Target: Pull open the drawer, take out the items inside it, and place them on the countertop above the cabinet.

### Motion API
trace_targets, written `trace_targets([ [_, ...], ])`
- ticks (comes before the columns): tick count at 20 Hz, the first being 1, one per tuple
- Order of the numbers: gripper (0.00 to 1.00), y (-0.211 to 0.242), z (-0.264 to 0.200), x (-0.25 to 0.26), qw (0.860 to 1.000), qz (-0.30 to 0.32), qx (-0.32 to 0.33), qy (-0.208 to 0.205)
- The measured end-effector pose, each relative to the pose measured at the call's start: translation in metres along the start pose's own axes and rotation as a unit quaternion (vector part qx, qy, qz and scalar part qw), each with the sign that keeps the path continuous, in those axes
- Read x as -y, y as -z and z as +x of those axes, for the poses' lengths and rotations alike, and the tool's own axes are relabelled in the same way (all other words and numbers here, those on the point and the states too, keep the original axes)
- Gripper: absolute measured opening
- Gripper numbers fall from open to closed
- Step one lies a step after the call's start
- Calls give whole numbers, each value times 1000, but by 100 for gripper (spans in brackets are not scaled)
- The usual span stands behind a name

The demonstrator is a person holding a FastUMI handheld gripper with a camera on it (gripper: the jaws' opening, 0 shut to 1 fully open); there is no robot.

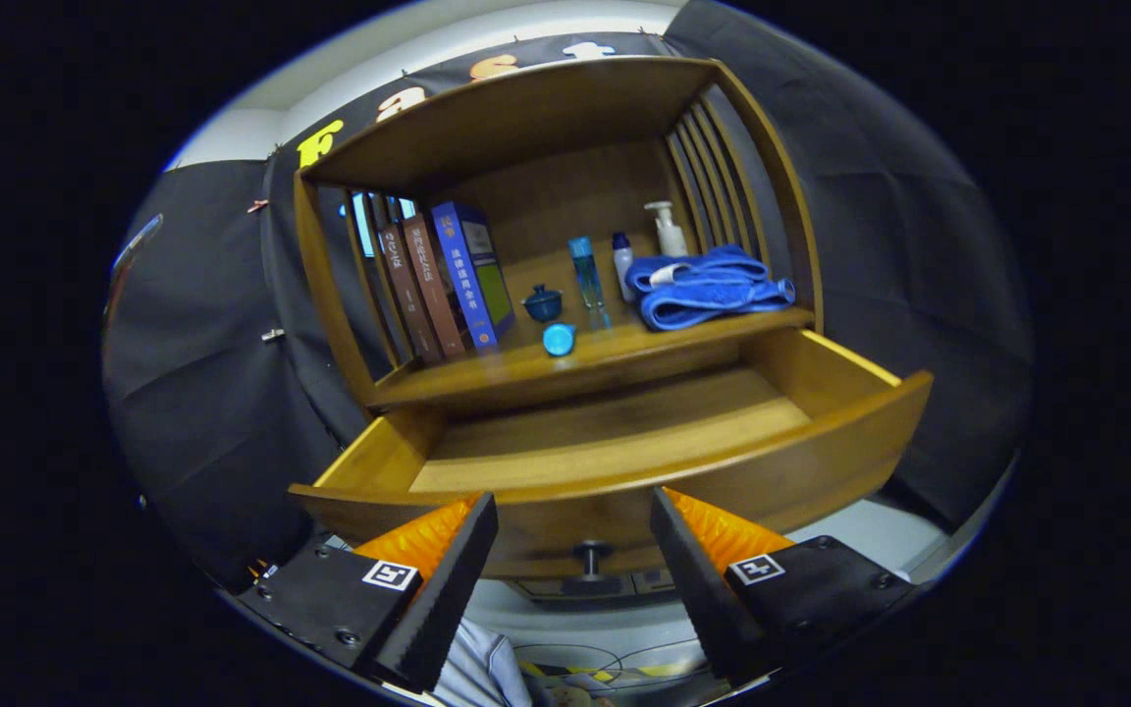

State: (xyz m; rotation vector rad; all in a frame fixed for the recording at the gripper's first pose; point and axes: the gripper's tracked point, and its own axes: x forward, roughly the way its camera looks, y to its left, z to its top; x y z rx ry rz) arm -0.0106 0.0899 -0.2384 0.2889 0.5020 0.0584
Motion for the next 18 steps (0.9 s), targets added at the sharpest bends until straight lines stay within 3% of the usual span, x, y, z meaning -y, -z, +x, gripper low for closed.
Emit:
trace_targets([
  [7,99,33,17,-7,999,-31,-6,5],
  [18,97,30,37,-2,999,-26,-12,31],
])
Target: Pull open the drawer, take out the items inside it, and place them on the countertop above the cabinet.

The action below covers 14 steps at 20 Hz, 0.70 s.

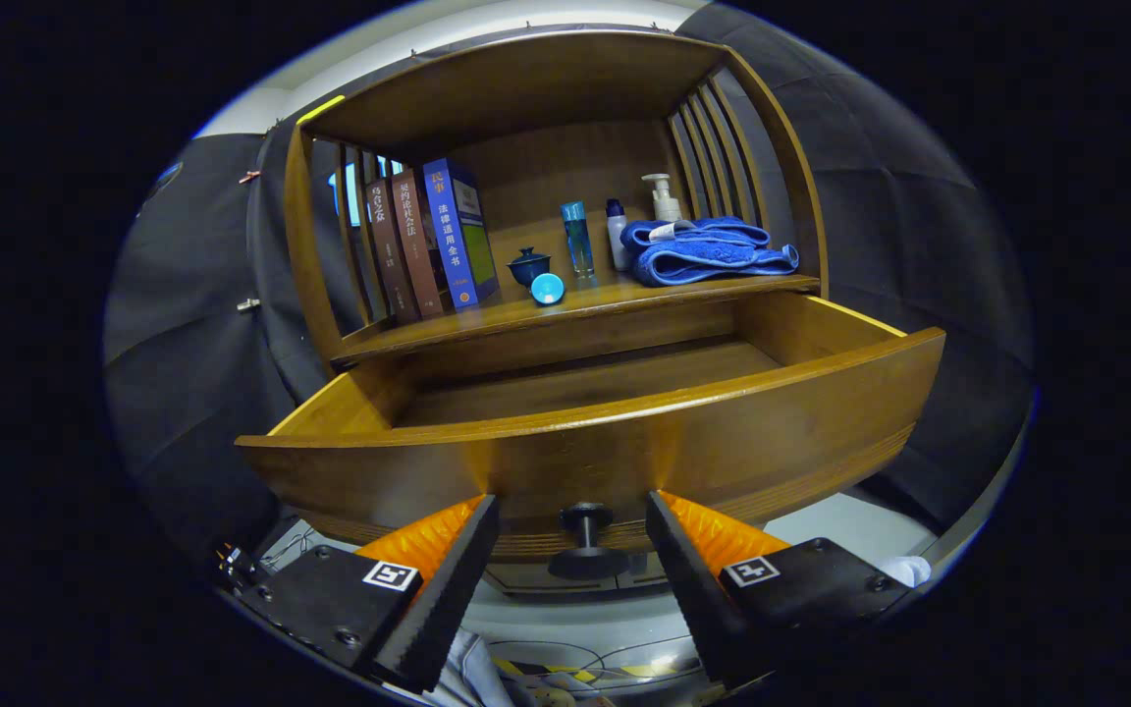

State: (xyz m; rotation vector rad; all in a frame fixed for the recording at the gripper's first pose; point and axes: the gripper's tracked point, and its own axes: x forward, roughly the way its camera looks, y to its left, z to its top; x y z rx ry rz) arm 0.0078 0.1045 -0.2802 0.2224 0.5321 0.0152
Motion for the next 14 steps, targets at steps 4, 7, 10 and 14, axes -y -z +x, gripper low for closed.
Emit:
trace_targets([
  [4,97,-16,37,-1,1000,7,7,-2],
  [7,97,-22,59,-1,1000,3,9,-1],
  [10,97,-25,79,1,1000,-8,10,4],
  [14,97,-28,103,5,1000,-13,6,6],
])
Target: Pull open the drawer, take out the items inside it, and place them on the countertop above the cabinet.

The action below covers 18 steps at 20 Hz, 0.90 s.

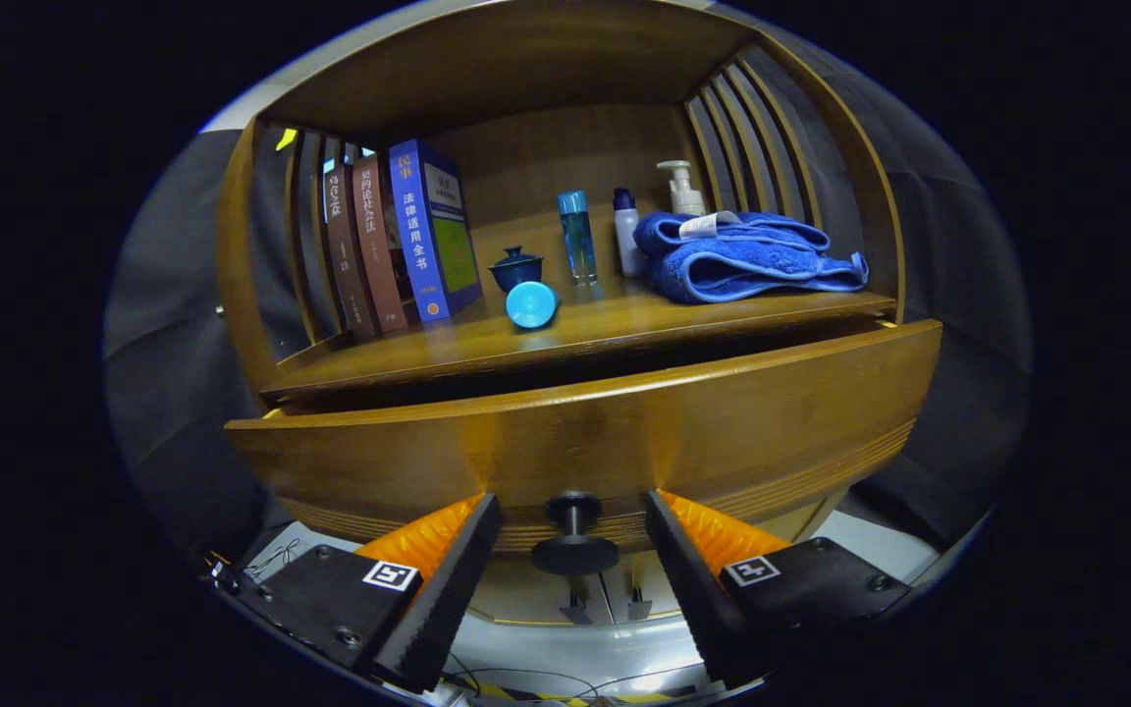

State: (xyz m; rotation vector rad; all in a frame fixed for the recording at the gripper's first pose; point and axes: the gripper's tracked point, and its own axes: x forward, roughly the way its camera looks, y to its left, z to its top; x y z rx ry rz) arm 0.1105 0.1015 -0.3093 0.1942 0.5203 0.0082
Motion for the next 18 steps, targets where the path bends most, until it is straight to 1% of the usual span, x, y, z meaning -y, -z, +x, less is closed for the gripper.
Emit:
trace_targets([
  [6,97,-6,26,0,1000,-9,6,8],
  [12,98,-2,29,0,999,-33,8,19],
  [17,98,-1,27,-4,999,-33,11,19],
  [18,99,-1,24,-7,999,-32,13,17],
])
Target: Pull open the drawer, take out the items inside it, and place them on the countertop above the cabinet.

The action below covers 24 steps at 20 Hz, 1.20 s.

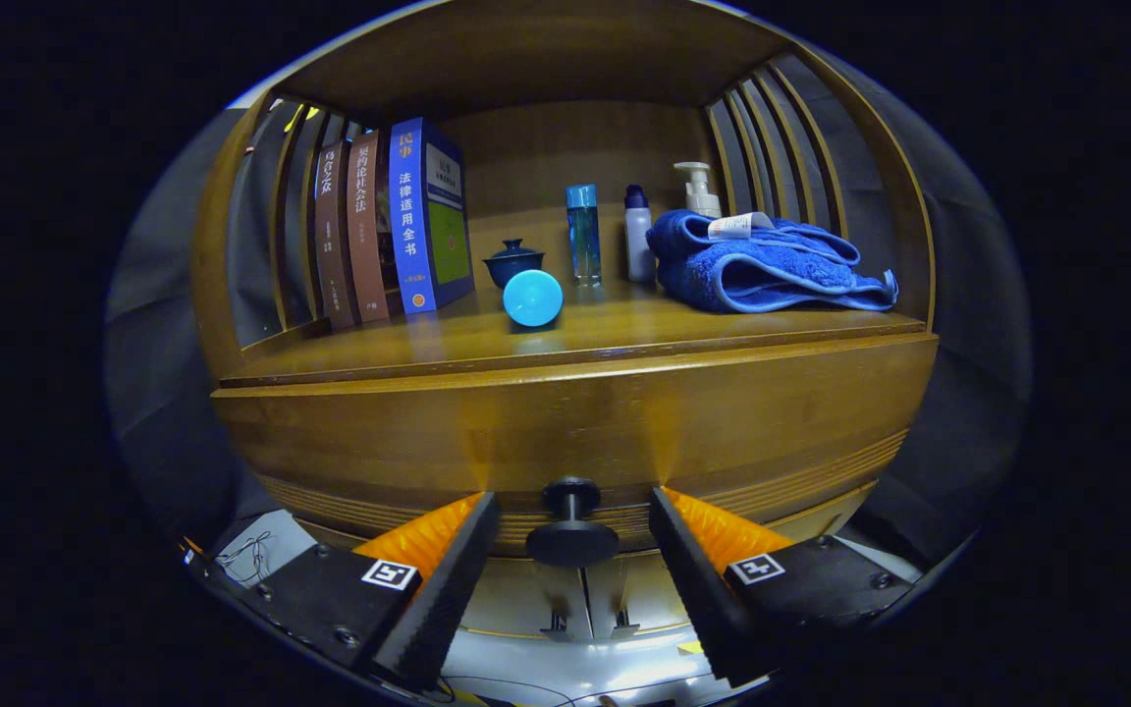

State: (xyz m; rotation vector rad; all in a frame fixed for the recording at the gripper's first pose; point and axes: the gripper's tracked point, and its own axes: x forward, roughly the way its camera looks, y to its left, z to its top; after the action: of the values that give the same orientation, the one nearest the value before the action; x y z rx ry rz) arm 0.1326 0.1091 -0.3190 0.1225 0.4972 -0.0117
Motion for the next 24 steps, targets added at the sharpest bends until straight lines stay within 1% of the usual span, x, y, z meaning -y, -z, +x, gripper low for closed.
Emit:
trace_targets([
  [3,99,-5,-10,-1,1000,-2,4,-4],
  [5,99,-17,-21,4,1000,6,11,-6],
  [7,99,-38,-35,10,1000,12,28,-7],
  [10,99,-73,-61,15,999,2,52,-15],
  [14,99,-133,-103,15,994,-10,105,-36],
  [17,99,-171,-132,15,990,-14,132,-50],
  [21,98,-197,-162,21,986,-42,154,-52],
  [24,98,-205,-176,19,984,-44,161,-59],
])
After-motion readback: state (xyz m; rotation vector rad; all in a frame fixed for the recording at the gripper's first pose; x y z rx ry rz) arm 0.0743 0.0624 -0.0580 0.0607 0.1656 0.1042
